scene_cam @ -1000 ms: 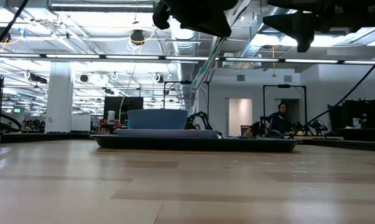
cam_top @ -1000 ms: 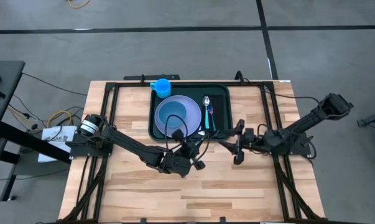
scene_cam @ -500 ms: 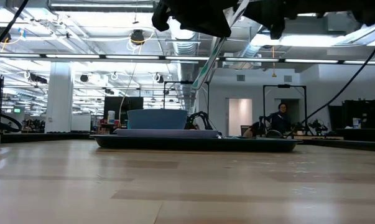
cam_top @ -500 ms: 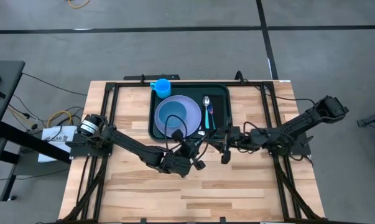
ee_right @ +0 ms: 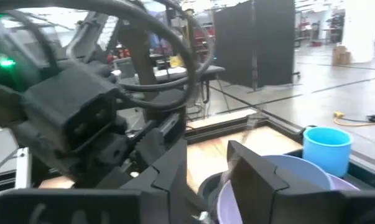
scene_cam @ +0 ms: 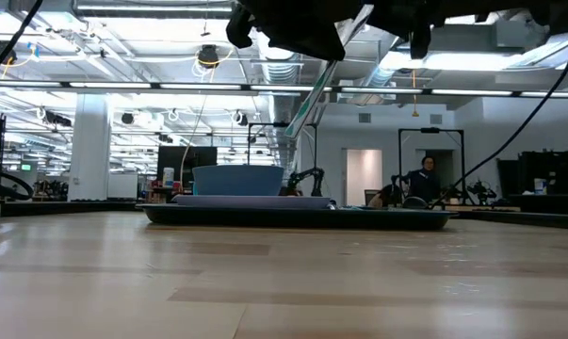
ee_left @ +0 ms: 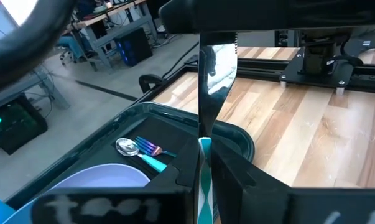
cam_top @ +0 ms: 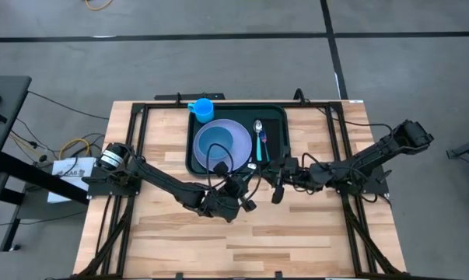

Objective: Set up tray
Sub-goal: Put the blue knife on top of the black napkin to the right of the blue fork

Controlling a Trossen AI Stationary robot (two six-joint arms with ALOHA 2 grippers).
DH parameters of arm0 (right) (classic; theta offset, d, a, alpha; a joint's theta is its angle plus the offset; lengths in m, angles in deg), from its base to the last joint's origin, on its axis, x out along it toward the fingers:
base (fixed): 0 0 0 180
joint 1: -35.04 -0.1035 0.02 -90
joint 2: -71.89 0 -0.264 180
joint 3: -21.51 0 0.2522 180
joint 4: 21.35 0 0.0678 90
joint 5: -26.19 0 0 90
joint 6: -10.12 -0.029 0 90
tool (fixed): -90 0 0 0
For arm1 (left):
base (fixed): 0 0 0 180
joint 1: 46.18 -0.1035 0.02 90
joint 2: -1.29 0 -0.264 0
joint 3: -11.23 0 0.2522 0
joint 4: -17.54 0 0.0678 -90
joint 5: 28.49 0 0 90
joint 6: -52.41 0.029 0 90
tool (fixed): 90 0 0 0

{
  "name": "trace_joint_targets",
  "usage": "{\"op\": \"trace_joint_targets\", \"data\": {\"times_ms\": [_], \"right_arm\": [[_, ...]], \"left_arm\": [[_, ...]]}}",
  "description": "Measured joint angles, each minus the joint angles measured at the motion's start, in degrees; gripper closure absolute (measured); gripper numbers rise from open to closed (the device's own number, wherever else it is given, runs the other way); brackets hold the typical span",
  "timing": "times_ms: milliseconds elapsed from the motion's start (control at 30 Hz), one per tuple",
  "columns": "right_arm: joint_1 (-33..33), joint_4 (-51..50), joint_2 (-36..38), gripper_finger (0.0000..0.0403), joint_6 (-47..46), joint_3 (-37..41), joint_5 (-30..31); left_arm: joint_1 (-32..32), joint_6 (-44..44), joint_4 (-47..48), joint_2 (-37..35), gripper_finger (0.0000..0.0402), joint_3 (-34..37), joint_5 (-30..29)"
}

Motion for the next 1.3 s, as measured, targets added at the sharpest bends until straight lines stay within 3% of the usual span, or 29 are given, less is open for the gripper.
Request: {"op": "trace_joint_targets", "data": {"times_ms": [133,300,933,1167,1300], "right_arm": [[0.0,-0.58,0.0,0.0326,-0.3,0.02,0.64],[0.0,-1.08,0.02,0.0393,-0.05,0.02,0.33],[-1.18,-3.4,0.39,0.0402,0.41,0.08,-0.37],[-1.07,-11.0,6.99,0.0403,-1.6,0.08,-4.86],[-1.46,-15.53,11.61,0.0403,-1.65,0.1,-4.68]], "left_arm": [[0.0,0.0,-0.04,0.0,0.039,0.0,-0.06],[0.0,0.02,0.06,0.0,0.039,0.0,0.08],[0.06,-1.51,-0.79,0.0,0.039,0.04,9.13],[0.75,1.56,-3.54,-0.04,0.0385,-0.17,10.52],[1.59,5.82,-5.88,-0.07,0.0351,-0.12,13.42]]}}
